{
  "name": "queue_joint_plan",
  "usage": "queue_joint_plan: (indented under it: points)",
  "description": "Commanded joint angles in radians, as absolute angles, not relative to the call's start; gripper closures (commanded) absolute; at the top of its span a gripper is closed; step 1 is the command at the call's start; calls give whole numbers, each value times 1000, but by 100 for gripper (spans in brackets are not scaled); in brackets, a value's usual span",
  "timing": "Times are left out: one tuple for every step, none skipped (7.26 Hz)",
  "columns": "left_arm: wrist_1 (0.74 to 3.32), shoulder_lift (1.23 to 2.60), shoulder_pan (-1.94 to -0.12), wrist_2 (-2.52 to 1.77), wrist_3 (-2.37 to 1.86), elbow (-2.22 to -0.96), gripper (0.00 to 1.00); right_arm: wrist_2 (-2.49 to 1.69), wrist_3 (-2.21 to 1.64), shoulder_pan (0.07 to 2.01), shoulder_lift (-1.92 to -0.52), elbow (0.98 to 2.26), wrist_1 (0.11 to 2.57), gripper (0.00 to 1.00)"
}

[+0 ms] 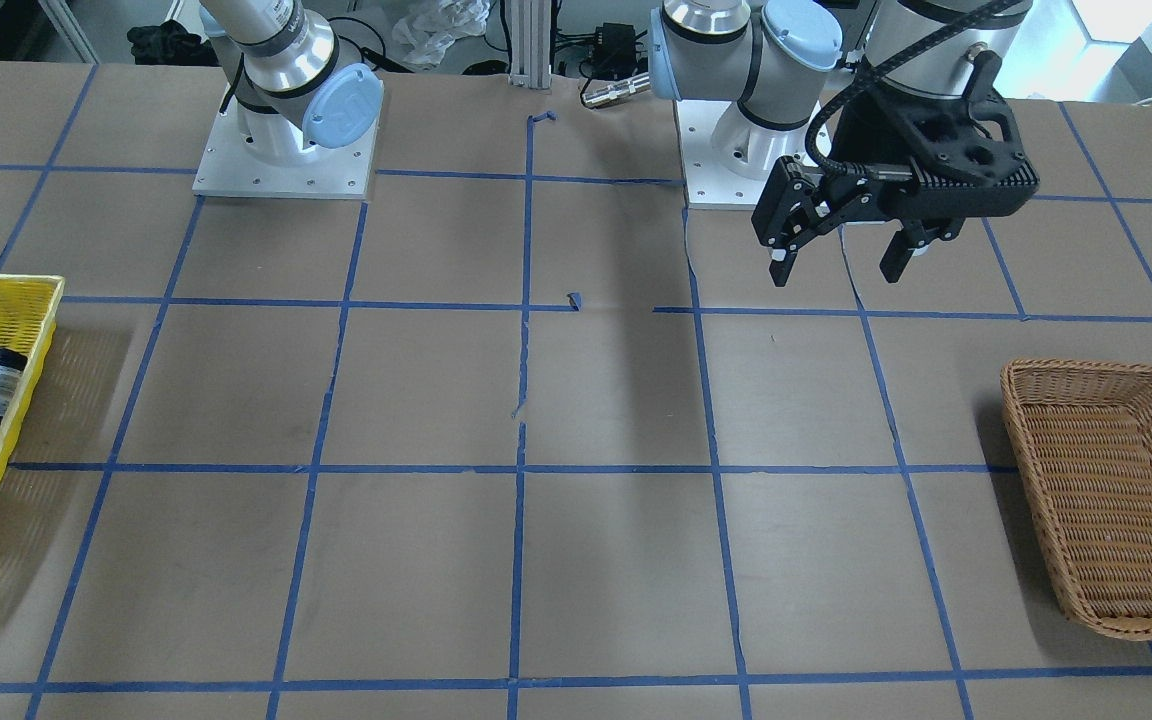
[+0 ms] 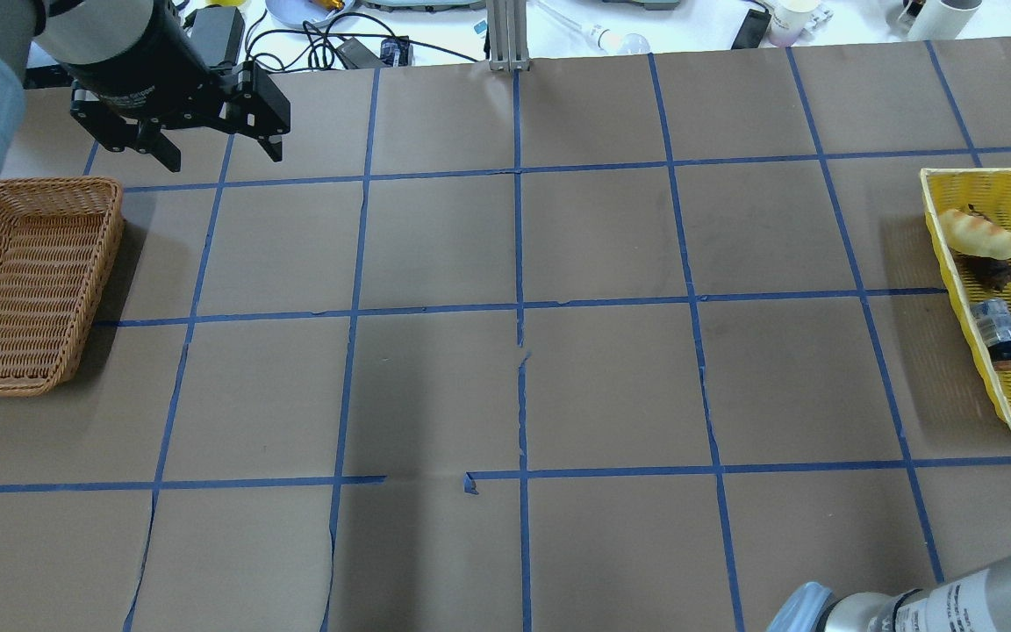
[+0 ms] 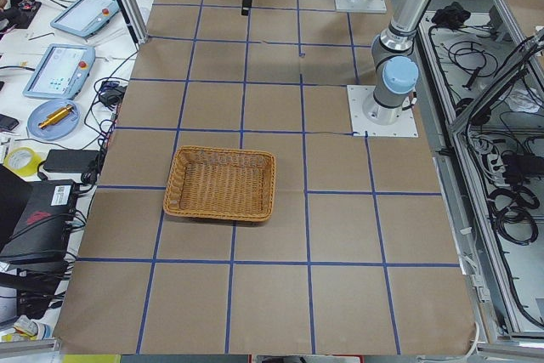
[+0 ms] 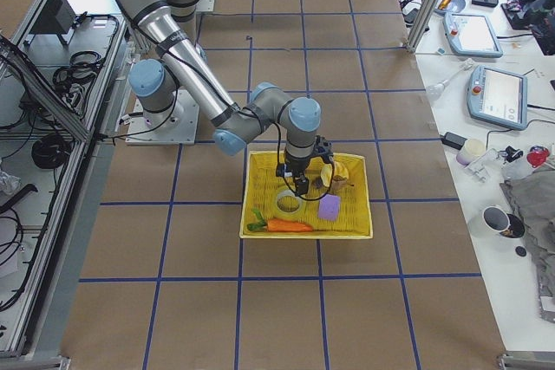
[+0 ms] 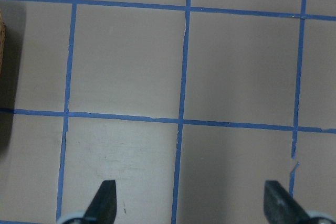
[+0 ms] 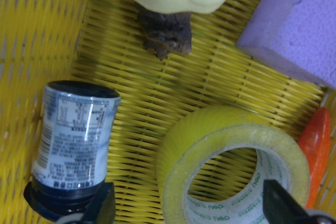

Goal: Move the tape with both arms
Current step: 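Reach the right gripper into the yellow crate and grasp the tape roll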

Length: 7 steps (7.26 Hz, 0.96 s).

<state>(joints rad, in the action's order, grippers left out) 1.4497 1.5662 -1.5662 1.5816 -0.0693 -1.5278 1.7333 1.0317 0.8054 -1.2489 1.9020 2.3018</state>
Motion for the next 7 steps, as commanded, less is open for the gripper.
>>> queue_joint_plan:
  points:
    - [1451, 1566, -1566, 1582, -69, -1528, 0, 1763, 1034, 763, -1229, 1954, 2313, 0]
    - [1450, 1566, -1566, 1580, -71, -1528, 0, 1764, 1034, 758, -1224, 1968, 2312, 0]
    - [1451, 1566, -1566, 1580, -69, -1528, 0, 1764, 1034, 758, -1221, 1967, 2313, 0]
    - [1450, 1566, -1566, 1580, -69, -1528, 0, 1761, 1034, 758, -1221, 1964, 2313, 10]
    - [1451, 1566, -1566, 1580, -69, -1528, 0, 1763, 1032, 756, -1221, 1962, 2313, 38]
    - [1450, 1566, -1566, 1580, -69, -1528, 0, 1763, 1031, 758, -1223, 1960, 2313, 82]
    - [1451, 1566, -1566, 1580, -69, -1528, 0, 1760, 1028, 758, -1227, 1959, 2315, 100]
